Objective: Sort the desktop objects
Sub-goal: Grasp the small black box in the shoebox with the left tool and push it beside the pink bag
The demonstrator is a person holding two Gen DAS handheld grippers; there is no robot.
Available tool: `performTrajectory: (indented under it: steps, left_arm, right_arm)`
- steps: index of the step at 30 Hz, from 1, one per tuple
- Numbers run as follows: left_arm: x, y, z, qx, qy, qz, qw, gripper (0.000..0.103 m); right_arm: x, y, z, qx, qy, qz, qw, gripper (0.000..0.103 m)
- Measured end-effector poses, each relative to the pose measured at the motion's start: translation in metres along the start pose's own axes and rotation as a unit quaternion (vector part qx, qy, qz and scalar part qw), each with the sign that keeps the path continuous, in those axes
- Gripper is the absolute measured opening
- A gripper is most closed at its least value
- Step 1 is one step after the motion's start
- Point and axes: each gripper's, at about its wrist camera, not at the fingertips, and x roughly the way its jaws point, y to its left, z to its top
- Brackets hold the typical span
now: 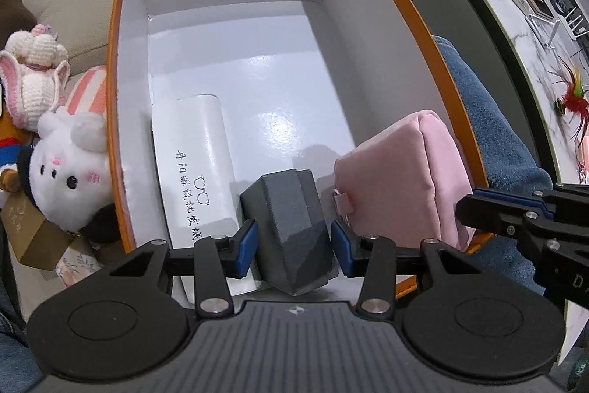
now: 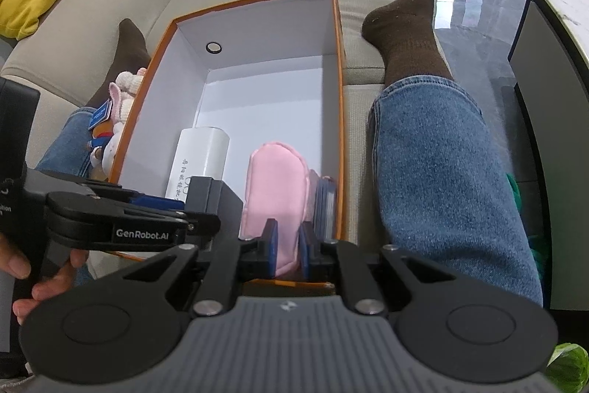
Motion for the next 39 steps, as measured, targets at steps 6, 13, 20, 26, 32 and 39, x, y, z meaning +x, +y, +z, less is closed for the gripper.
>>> performTrajectory:
  steps: [6, 13, 20, 26, 32, 39]
  left_arm:
    - [0.010, 0.001, 0.001, -0.006, 0.011, 0.007, 0.9999, 0.048]
    - [0.006, 0.005, 0.001, -0.031, 0.006, -0.077, 0.9965, 0.042]
    - [0.023, 0.011, 0.002, -0.059, 0.017, -0.135, 0.9890, 0.042]
    - [0.026, 0.029, -0.002, -0.120, 0.006, -0.200, 0.9724, 0.046]
    - [0.017, 0.030, 0.001, -0.106, -0.015, -0.216, 0.9705, 0.047]
    - [0.023, 0.026, -0.004, -0.103, -0.015, -0.191, 0.9761, 0.043]
  right_arm:
    - [0.001, 0.001, 0.001, -0.001, 0.003, -0.001, 1.000, 0.013]
    - [-0.001, 0.001, 0.002, 0.001, 0.005, 0.003, 1.000, 0.011]
    - [-0.003, 0.005, 0.002, -0.003, 0.012, 0.007, 1.000, 0.010]
    - [0.004, 0.003, 0.002, 0.004, 0.020, 0.007, 1.000, 0.011]
    - [-0.001, -0.008, 0.005, 0.016, 0.016, -0.007, 1.000, 0.011]
    - [0.004, -0.013, 0.004, 0.019, 0.025, -0.009, 0.999, 0.011]
